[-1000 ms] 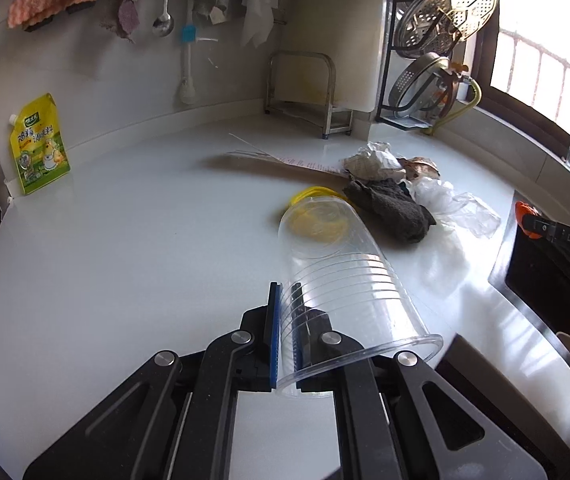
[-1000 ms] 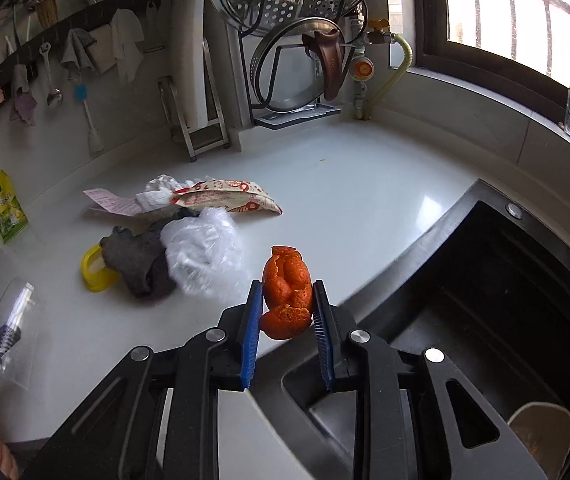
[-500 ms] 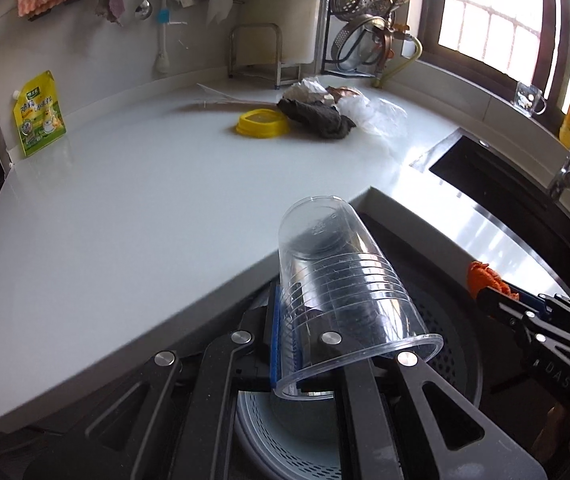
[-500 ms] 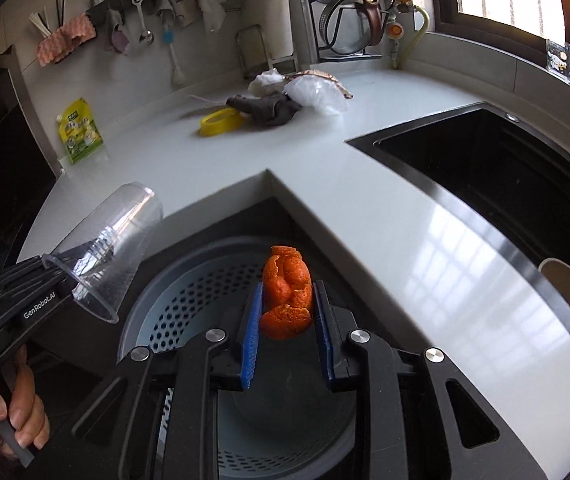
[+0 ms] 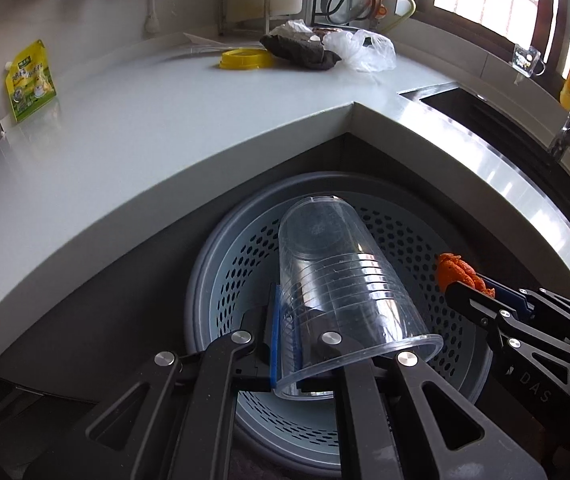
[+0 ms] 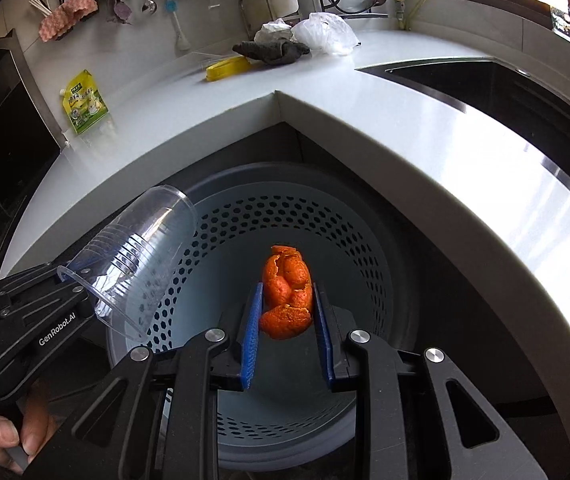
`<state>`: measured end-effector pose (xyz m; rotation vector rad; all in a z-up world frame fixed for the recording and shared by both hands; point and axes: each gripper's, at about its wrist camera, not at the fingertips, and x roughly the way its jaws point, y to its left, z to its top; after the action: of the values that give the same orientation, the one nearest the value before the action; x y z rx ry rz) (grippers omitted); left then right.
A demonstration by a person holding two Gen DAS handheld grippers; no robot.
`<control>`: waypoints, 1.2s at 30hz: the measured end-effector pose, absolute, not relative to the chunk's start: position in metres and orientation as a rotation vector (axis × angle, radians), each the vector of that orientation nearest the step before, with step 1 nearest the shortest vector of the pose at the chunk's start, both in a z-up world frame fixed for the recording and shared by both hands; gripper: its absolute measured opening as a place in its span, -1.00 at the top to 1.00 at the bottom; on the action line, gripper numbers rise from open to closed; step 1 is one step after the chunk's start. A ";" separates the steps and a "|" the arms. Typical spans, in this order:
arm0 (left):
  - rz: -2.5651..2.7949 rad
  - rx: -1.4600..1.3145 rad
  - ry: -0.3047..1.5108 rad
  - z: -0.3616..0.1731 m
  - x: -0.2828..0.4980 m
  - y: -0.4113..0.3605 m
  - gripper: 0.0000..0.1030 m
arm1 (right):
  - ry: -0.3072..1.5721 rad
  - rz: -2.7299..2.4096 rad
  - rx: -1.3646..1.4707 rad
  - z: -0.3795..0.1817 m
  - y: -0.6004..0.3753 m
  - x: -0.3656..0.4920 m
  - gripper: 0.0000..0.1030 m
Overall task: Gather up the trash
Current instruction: 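Carry cup and peel over the bin and open both tools to drop them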
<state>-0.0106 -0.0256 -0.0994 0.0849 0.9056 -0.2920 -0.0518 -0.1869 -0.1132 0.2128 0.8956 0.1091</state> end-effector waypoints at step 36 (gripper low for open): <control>-0.251 0.078 0.899 -0.101 -0.008 -0.018 -0.03 | 0.857 0.075 0.211 -0.116 -0.193 -0.053 -0.15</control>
<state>-0.0081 -0.0183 -0.1015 0.0785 0.8991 -0.2506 -0.0534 -0.1926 -0.1162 0.2114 0.8570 0.0751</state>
